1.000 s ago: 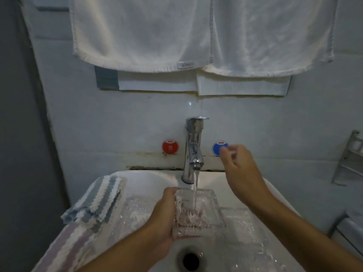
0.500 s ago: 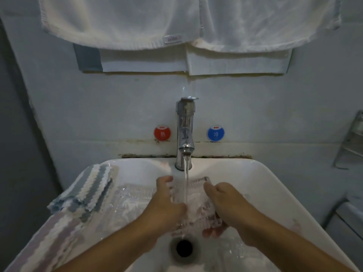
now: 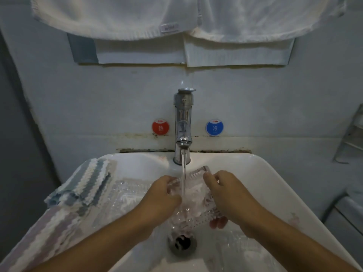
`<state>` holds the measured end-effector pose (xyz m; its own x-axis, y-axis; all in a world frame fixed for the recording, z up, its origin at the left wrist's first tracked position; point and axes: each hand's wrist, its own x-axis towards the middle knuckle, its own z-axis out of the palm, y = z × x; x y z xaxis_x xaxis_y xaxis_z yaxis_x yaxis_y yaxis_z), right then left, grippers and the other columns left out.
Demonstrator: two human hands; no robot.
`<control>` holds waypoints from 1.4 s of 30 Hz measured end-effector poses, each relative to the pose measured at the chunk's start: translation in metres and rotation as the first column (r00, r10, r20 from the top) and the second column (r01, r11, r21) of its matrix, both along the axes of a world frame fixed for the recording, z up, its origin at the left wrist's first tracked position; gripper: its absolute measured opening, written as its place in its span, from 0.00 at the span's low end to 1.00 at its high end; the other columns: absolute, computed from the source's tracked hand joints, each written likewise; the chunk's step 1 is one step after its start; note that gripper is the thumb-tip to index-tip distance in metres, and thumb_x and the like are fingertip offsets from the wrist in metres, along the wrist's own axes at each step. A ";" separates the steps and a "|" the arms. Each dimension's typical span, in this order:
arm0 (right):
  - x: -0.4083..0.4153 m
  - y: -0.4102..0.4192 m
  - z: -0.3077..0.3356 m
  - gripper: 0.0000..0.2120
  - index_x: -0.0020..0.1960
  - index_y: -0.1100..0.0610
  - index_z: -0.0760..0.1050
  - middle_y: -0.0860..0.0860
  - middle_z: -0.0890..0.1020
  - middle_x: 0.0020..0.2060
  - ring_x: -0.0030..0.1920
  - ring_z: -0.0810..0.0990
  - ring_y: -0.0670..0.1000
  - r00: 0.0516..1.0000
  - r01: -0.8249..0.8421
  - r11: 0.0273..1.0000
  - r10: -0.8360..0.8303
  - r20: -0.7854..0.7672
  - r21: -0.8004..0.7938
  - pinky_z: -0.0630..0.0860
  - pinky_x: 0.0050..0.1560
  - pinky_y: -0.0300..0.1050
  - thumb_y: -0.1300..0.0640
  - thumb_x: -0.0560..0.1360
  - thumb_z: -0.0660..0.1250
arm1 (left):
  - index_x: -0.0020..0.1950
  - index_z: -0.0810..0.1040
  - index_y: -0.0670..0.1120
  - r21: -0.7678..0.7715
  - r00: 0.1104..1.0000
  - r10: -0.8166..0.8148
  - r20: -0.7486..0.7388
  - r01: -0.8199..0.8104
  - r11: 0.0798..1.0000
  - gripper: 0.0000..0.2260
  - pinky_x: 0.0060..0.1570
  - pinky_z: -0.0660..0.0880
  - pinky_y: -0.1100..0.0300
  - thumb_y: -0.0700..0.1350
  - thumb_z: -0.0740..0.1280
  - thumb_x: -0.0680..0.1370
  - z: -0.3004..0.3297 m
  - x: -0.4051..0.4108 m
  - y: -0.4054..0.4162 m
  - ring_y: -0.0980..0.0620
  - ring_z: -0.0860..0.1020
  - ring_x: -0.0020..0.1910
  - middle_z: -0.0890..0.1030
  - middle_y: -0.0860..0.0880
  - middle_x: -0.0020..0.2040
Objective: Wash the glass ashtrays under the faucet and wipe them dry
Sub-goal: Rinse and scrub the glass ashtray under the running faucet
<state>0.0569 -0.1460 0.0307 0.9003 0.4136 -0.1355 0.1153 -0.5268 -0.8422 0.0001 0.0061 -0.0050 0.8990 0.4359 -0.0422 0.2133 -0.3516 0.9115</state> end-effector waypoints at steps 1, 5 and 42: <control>0.000 0.000 0.001 0.17 0.53 0.58 0.71 0.59 0.82 0.42 0.26 0.83 0.53 1.000 -0.008 1.000 0.008 0.003 -0.003 0.76 0.24 0.40 0.45 0.84 0.54 | 0.57 0.77 0.51 -0.013 1.000 0.000 -0.003 0.000 1.000 0.11 0.31 0.73 0.71 0.37 0.67 0.79 0.000 0.000 0.000 0.59 0.79 0.43 0.80 0.56 0.47; -0.002 -0.002 0.005 0.17 0.50 0.59 0.72 0.60 0.83 0.41 0.25 0.82 0.53 0.999 -0.026 0.999 0.026 -0.025 0.019 0.73 0.23 0.39 0.46 0.84 0.56 | 0.44 0.80 0.43 0.094 1.000 0.011 0.013 -0.012 0.996 0.08 0.29 0.70 0.65 0.43 0.65 0.81 0.002 -0.001 0.004 0.56 0.75 0.30 0.78 0.51 0.34; -0.002 -0.001 0.005 0.12 0.54 0.52 0.71 0.53 0.81 0.43 0.30 0.83 0.51 0.987 0.008 1.000 -0.009 0.162 0.009 0.77 0.25 0.38 0.45 0.83 0.56 | 0.43 0.81 0.38 -0.117 0.998 0.056 0.003 -0.055 0.992 0.14 0.29 0.76 0.61 0.45 0.62 0.83 0.007 -0.007 -0.005 0.55 0.79 0.28 0.81 0.48 0.31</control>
